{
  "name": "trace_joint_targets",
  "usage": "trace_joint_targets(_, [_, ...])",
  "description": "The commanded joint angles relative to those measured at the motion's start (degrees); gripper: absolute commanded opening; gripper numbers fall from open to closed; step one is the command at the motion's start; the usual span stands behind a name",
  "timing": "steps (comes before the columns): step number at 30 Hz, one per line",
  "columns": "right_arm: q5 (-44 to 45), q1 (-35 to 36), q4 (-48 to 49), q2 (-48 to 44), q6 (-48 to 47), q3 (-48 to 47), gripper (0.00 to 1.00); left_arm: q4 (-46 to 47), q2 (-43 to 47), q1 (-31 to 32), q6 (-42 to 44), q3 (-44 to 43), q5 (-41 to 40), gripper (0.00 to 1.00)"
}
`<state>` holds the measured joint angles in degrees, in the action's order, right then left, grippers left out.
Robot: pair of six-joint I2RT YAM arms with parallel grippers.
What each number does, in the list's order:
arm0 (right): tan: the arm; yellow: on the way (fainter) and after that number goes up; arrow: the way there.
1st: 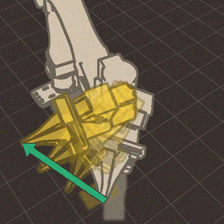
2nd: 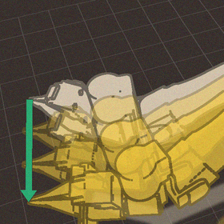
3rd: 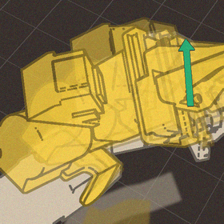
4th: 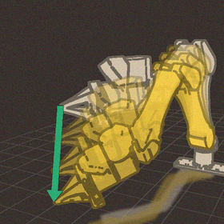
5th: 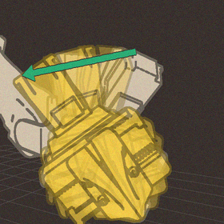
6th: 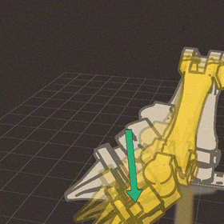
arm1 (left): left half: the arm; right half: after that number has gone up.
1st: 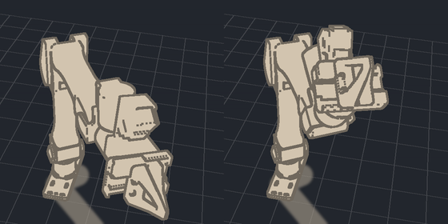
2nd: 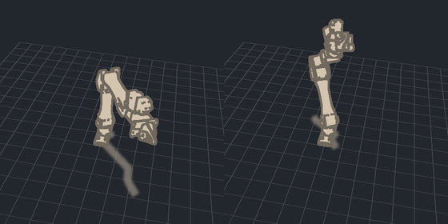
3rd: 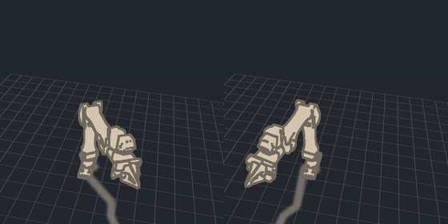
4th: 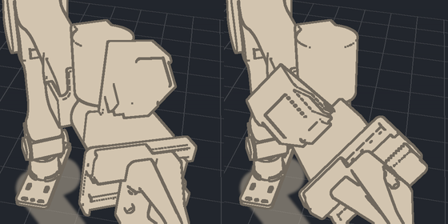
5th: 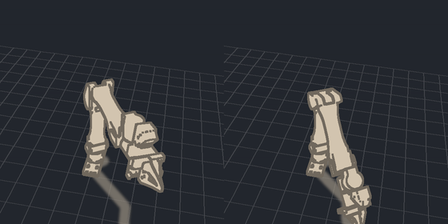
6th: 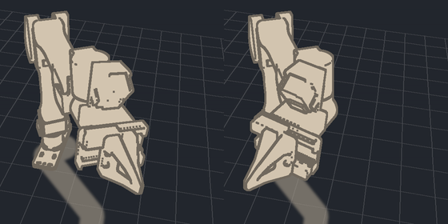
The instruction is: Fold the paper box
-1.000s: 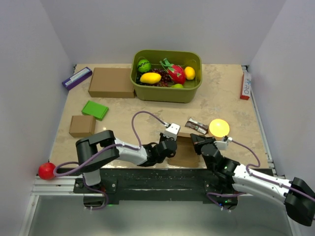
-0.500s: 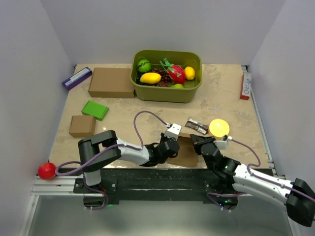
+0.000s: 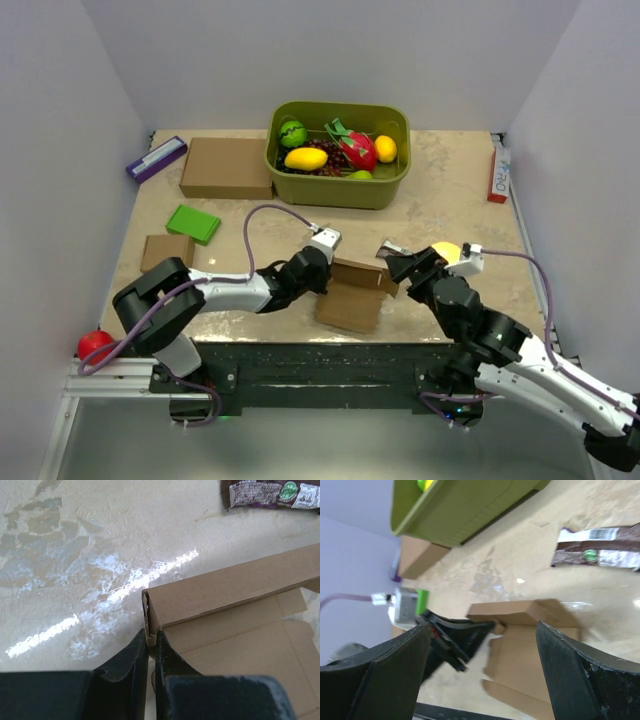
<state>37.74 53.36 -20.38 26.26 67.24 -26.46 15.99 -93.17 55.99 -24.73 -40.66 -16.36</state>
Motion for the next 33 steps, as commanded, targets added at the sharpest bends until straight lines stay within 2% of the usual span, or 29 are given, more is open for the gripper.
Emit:
trace_joint_targets(1, [-0.8,0.2,-12.2,2.6,-12.5,-4.8,0.89,-7.8,3.7,-3.8,3.1,1.9,10.0,0.00])
trace_joint_targets(2, [-3.7,0.4,-12.2,5.2,-15.5,-5.6,0.89,-8.0,4.2,-4.6,3.3,2.0,13.0,0.00])
trace_joint_targets(7, [-8.1,0.3,-10.5,13.1,-18.2,-5.0,0.87,-10.0,6.8,-8.0,5.5,1.5,19.3,0.00])
trace_joint_targets(16, [-13.0,0.3,1.2,14.6,-22.9,-0.3,0.85,-12.6,9.5,-9.8,6.4,1.2,21.9,0.00])
trace_joint_targets(26, [-14.0,0.3,3.1,18.7,-21.8,1.7,0.78,-11.9,11.6,-10.5,5.6,1.8,22.2,0.00])
trace_joint_targets(29, [-14.3,0.3,4.0,18.8,-21.4,2.3,0.66,-11.2,11.9,-10.5,5.6,2.2,22.3,0.00])
trace_joint_targets(30, [-14.2,0.3,4.3,18.8,-21.2,2.5,0.56,-11.1,12.0,-10.5,5.7,2.3,22.4,0.00])
trace_joint_targets(32, [-14.2,0.3,4.7,18.8,-20.7,2.9,0.46,-10.2,12.4,-10.5,5.9,2.7,23.0,0.00])
trace_joint_targets(33, [-14.2,0.3,4.9,19.0,-20.7,2.9,0.35,-9.8,12.6,-10.5,5.9,3.0,23.2,0.00])
